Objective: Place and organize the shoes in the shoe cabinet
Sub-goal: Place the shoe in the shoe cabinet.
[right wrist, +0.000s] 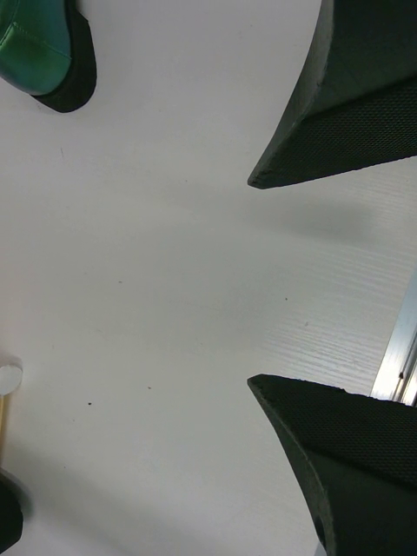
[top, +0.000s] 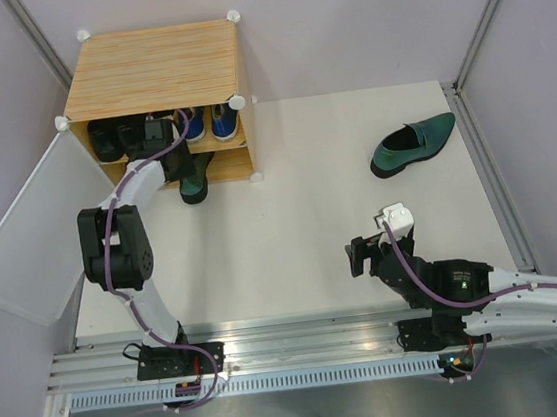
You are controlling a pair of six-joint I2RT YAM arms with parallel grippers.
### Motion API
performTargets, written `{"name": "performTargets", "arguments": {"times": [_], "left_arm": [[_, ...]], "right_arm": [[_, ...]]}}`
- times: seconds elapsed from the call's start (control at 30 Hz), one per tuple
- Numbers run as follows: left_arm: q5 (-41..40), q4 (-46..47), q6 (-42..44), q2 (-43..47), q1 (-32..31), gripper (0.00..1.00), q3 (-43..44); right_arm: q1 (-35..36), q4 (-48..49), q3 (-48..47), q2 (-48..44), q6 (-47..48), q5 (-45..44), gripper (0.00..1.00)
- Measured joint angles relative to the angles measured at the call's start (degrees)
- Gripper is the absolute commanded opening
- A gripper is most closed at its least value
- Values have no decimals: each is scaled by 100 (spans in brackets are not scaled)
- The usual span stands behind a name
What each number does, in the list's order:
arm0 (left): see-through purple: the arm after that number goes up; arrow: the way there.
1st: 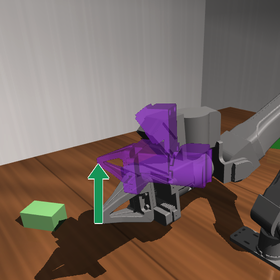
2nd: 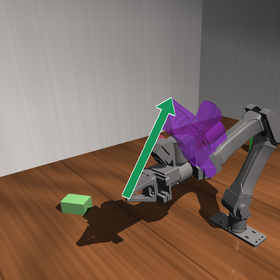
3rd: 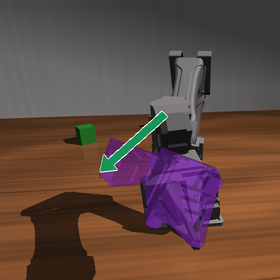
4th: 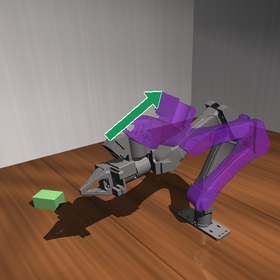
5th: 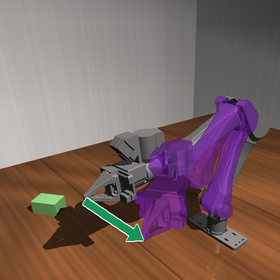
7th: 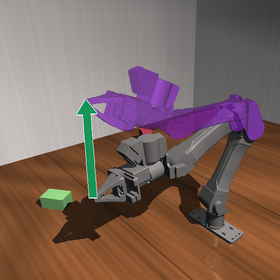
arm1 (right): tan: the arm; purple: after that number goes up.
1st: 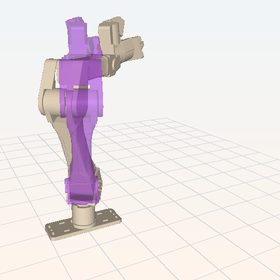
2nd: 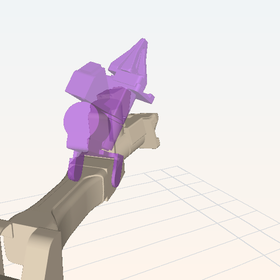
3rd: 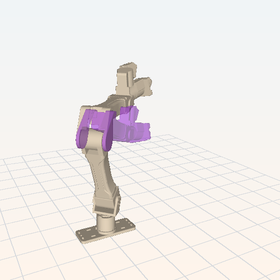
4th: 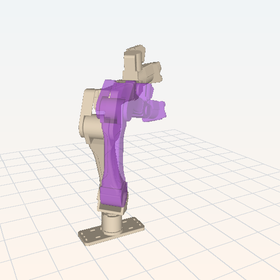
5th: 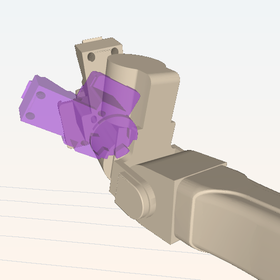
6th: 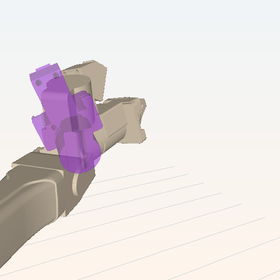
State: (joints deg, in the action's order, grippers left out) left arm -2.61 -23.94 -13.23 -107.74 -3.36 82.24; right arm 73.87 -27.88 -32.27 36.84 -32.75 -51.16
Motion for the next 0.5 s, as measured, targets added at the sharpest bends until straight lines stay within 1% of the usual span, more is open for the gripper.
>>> {"name": "performTargets", "arguments": {"times": [0.33,0.37,0.47,0.5], "left_arm": [[-9,1023,-505,330,50,76,-850],[4,1108,-546,369,52,82,-935],[90,1224,-627,501,61,88,-1176],[120,1233,-645,564,63,88,-1261]], "right_arm": [[0,0,0,-129,0,15,91],[0,0,0,-157,-2,26,91],[0,2,0,-214,-2,42,91],[0,0,0,-219,-2,55,91]]}}
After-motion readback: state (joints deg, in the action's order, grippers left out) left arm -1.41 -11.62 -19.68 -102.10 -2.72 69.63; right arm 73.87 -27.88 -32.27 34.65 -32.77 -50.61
